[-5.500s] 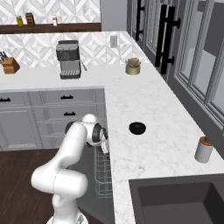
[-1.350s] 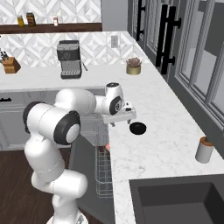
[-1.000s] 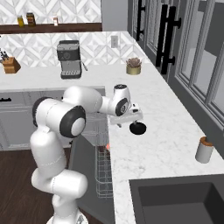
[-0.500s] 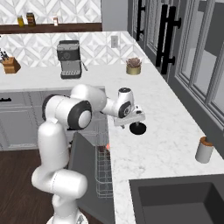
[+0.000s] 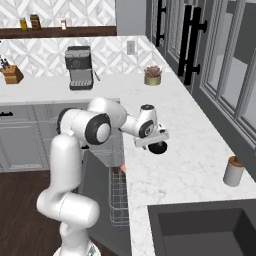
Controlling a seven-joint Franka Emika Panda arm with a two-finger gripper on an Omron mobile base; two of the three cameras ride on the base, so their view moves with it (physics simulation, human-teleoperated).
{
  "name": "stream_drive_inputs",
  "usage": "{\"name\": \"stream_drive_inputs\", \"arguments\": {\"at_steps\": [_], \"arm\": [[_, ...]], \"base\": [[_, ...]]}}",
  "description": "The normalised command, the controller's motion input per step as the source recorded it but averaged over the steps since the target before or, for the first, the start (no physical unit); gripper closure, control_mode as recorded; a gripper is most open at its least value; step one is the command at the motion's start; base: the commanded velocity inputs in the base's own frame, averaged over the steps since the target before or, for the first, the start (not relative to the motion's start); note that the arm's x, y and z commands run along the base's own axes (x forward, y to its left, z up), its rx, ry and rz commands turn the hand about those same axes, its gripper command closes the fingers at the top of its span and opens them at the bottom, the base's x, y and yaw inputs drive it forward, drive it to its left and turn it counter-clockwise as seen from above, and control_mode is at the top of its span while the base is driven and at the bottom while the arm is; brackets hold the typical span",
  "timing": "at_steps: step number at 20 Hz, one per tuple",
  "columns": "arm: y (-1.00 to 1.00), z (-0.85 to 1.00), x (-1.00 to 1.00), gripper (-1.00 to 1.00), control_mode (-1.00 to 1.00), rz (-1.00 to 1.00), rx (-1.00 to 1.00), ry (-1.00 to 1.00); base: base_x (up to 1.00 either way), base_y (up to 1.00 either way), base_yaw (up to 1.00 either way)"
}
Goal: Pick up the cup and bowl from the counter, place them in the dishwasher, and close the dishwasher door.
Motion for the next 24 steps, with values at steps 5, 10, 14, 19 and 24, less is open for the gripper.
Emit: {"name": "stream_drive_inputs", "arguments": {"at_steps": [5, 10, 14, 19, 24], "arm": [[0.0, -0.39, 0.01, -1.0, -1.0, 0.0, 0.0, 0.01], [0.0, -0.28, 0.0, 1.0, -1.0, 0.01, 0.0, -0.02], [0.0, -0.01, 0.0, 1.0, -1.0, 0.0, 0.0, -0.01], [0.05, 0.0, -0.03, 1.0, -1.0, 0.0, 0.0, 0.0], [0.71, 0.35, -0.64, 1.0, -1.0, 0.0, 0.0, 0.0]], "base": [[0.0, 0.0, 0.0], [0.0, 0.0, 0.0], [0.0, 0.0, 0.0], [0.0, 0.0, 0.0], [0.0, 0.0, 0.0]]}}
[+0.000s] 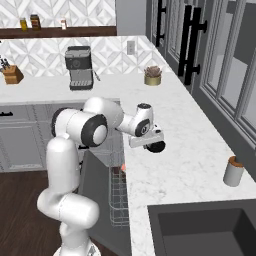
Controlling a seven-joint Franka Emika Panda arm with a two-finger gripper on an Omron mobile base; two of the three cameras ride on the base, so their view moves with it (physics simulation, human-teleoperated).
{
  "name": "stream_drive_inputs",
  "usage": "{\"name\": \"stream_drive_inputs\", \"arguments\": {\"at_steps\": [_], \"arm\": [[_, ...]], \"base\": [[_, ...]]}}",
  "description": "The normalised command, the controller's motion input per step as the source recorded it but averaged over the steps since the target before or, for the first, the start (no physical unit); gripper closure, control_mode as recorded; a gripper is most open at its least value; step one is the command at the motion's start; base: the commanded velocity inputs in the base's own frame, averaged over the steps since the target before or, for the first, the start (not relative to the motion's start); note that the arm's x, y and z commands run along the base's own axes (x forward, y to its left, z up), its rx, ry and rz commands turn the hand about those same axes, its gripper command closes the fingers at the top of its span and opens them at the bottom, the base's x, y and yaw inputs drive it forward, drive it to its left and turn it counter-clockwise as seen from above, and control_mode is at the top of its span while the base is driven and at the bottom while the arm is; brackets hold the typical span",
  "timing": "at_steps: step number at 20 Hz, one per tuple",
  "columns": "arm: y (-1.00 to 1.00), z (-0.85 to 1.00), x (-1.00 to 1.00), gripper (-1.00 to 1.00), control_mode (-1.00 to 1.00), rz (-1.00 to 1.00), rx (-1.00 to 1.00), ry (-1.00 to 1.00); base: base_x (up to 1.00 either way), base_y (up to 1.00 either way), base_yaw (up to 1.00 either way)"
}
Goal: Pick up the cup and bowl from the counter, place them in the dishwasher, and close the dishwasher door.
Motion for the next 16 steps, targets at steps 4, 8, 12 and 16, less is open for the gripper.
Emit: {"name": "stream_drive_inputs", "arguments": {"at_steps": [4, 8, 12, 16], "arm": [[0.99, 0.48, -0.98, 1.0, -1.0, 0.0, 0.0, 0.0], [1.0, 0.3, -1.0, 1.0, -1.0, 0.0, 0.01, 0.0], [0.96, 0.26, -0.97, 1.0, -1.0, 0.0, 0.06, 0.0], [0.56, -0.12, -0.26, 1.0, -1.0, 0.0, 0.16, 0.09]], "base": [[0.0, 0.0, 0.0], [0.0, 0.0, 0.0], [0.0, 0.0, 0.0], [0.0, 0.0, 0.0]]}}
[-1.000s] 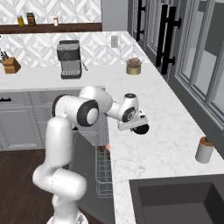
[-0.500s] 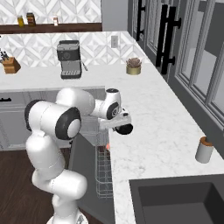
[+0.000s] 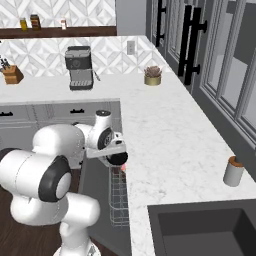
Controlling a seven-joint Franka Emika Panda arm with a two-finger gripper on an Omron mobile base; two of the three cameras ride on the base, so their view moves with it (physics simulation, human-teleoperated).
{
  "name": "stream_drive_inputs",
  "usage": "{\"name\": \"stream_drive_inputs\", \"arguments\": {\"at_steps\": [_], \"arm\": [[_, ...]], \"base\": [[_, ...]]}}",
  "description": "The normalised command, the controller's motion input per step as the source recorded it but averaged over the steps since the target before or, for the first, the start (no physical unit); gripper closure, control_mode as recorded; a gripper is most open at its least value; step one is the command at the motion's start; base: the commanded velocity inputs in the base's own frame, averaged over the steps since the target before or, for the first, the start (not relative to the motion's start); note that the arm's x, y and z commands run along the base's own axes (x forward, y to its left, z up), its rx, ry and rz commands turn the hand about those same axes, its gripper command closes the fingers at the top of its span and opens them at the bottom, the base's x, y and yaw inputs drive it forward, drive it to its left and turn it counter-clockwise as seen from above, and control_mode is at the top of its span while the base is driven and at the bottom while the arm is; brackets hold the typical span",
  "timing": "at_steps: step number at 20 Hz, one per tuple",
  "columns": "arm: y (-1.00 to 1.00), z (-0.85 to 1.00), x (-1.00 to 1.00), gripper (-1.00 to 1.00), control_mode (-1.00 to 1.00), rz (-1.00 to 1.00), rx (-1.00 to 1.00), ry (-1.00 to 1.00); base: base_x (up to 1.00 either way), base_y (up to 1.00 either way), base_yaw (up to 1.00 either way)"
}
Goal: Pick up the cup and bowl from the counter, place them in the dishwasher, and close the dishwasher door.
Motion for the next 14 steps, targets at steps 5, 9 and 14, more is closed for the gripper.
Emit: {"name": "stream_drive_inputs", "arguments": {"at_steps": [5, 9, 14], "arm": [[0.59, -0.38, -0.01, 1.0, -1.0, 0.0, 0.08, 0.02], [0.54, -0.3, 0.25, 1.0, -1.0, -0.09, 0.0, 0.09], [0.05, -0.58, 0.26, 1.0, -1.0, -0.1, -0.02, 0.11]], "base": [[0.0, 0.0, 0.0], [0.0, 0.0, 0.0], [0.0, 0.0, 0.0]]}}
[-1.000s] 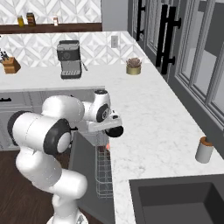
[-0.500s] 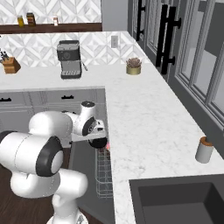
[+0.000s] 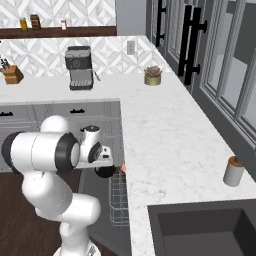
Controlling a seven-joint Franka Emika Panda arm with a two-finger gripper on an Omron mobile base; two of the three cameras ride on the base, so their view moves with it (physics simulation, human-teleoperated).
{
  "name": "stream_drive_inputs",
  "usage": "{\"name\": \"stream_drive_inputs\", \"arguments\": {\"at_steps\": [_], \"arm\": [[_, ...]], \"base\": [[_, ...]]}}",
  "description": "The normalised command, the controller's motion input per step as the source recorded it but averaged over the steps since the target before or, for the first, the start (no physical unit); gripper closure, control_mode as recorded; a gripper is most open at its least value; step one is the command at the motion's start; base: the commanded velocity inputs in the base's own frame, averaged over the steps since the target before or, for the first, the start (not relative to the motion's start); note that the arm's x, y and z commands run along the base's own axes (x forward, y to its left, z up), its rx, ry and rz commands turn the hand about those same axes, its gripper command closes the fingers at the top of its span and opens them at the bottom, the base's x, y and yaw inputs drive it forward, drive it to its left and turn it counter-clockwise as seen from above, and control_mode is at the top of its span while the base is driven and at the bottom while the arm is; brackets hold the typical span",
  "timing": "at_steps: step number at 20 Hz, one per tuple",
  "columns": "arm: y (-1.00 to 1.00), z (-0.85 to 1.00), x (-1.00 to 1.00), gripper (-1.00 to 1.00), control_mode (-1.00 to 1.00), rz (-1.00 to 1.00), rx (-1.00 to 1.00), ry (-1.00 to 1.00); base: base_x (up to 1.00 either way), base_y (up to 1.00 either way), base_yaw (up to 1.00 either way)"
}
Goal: Pick up the cup and bowl from the counter, place them in the dishwasher, and close the dishwasher door.
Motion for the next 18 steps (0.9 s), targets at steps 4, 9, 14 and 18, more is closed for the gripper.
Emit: {"name": "stream_drive_inputs", "arguments": {"at_steps": [4, 9, 14, 18], "arm": [[0.01, -0.47, 0.41, 1.0, -1.0, -0.1, -0.04, 0.11], [-0.11, -0.58, 0.45, 1.0, -1.0, -0.07, -0.06, 0.03], [-0.33, -0.39, 0.35, 1.0, -1.0, -0.02, -0.01, 0.0], [-0.11, -0.54, 0.24, 1.0, -1.0, 0.0, -0.05, 0.02]], "base": [[0.0, 0.0, 0.0], [0.0, 0.0, 0.0], [0.0, 0.0, 0.0], [0.0, 0.0, 0.0]]}}
